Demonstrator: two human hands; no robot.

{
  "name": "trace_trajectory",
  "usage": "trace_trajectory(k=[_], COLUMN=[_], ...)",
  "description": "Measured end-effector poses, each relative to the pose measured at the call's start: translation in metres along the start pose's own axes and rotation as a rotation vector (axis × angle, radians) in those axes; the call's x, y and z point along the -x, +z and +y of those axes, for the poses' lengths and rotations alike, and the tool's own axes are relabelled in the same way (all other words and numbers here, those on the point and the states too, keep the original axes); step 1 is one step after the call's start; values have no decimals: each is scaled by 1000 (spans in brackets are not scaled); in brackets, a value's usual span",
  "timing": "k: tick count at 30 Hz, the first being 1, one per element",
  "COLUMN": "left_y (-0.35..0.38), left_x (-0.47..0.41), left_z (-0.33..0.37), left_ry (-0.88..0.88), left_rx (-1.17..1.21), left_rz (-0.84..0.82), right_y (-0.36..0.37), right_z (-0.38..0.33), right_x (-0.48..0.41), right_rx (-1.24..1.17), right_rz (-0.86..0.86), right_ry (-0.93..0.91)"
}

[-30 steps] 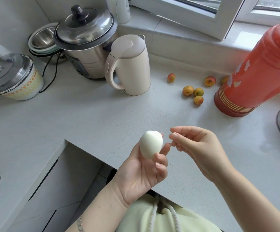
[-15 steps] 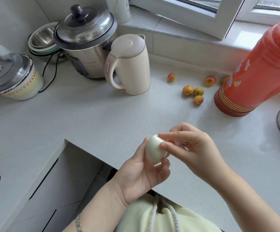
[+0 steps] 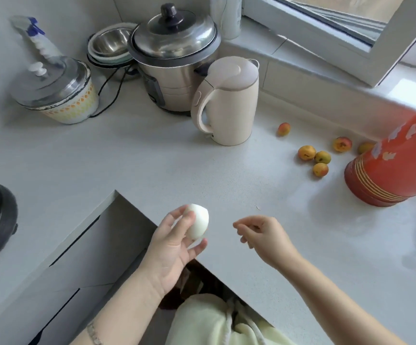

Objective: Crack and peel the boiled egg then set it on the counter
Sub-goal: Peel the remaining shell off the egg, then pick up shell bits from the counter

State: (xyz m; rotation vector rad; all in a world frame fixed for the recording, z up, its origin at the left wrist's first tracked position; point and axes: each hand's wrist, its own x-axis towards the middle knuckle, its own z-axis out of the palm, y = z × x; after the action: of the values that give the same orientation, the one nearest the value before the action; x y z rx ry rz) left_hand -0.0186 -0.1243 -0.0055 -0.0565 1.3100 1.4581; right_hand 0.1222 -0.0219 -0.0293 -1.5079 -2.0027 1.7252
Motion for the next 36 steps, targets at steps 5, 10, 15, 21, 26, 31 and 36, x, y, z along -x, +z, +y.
trace_trajectory(k=[5,10,15,21,26,31,36], left_y=[-43,-78,-105,-114,-104,-77,-33], left_x=[5,15,14,1,-14,-36,-61], left_z=[9,8,3,0,2,0,-12], left_ry=[380,655,707,674,510,364,273], left_rx=[-355,-617,-674,-604,-582,-619,-657], left_rz=[241,394,458,478,428,329,208], right_y=[79,162,198,194,175,113,23], right_z=[-8,-11,-12,-22,-14,-8,42], right_x=[-25,-39,-49,-49,-48,-50,-65], right_rx=[108,343,518,777,788,549,498], right_rz=[-224,-498,-558,-423,-609,-406,11], right_ry=[80,57,2,-134,-193,-124,46])
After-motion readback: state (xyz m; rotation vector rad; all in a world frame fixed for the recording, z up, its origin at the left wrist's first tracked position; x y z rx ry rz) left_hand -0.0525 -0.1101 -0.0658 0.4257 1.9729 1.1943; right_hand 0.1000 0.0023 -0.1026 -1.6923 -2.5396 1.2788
